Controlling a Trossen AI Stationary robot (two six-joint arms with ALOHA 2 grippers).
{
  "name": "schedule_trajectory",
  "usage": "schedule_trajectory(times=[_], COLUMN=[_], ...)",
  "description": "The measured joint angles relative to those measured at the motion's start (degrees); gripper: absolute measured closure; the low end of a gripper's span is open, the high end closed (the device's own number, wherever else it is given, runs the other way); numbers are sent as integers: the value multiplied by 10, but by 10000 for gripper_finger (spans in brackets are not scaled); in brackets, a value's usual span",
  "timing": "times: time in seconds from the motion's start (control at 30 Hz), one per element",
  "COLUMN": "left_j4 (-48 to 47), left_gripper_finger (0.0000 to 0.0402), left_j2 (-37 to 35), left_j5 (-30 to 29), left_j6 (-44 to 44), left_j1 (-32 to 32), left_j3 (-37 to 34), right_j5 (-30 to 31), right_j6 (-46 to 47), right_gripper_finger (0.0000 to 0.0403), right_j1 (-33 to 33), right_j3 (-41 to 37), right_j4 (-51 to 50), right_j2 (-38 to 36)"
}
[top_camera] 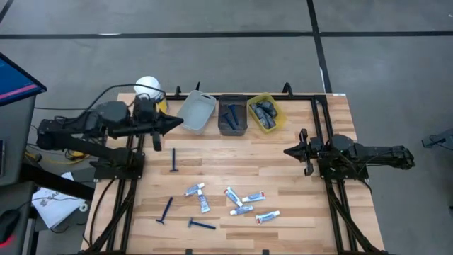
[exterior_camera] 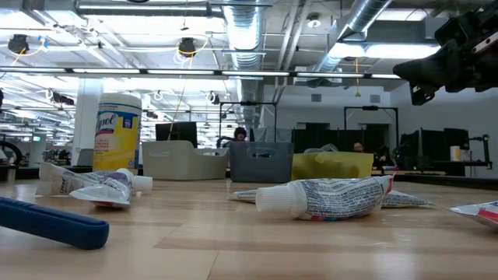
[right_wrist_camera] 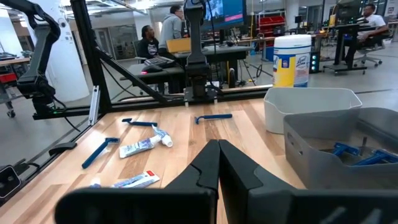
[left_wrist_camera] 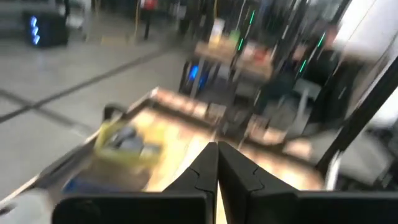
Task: Pick & Place Travel size toiletries
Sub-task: Put the razor into the black bin
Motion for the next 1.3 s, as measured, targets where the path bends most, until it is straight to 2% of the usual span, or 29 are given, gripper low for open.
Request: schedule_trajectory(times=[0.1, 0.17, 0.37, 0.47, 0.63, 0.73, 0.83, 1.03, 1.3], left_j4=[-93, -152, -257, -264, -264, -271, -273, -270, -198], left_gripper_finger=[401, 401, 376, 339, 248, 197, 165, 153, 155], left_j2=[23, 33, 60, 69, 86, 98, 115, 150, 175], left_j5=[-7, -32, -61, -47, -32, -32, -32, -33, -9], left_j6=[23, 18, -62, -103, -158, -264, -364, -494, -525], left_j1=[0, 0, 1, -1, -1, 2, 4, 4, 4], left_j3=[25, 22, -16, -50, -107, -147, -193, -276, -326], right_j5=[0, 0, 0, 0, 0, 0, 0, 0, 0], right_j6=[0, 0, 0, 0, 0, 0, 0, 0, 0], right_gripper_finger=[403, 403, 403, 403, 403, 403, 403, 403, 403], right_j1=[0, 0, 0, 0, 0, 0, 0, 0, 0], right_j3=[0, 0, 0, 0, 0, 0, 0, 0, 0], right_j4=[0, 0, 0, 0, 0, 0, 0, 0, -1], right_j2=[0, 0, 0, 0, 0, 0, 0, 0, 0])
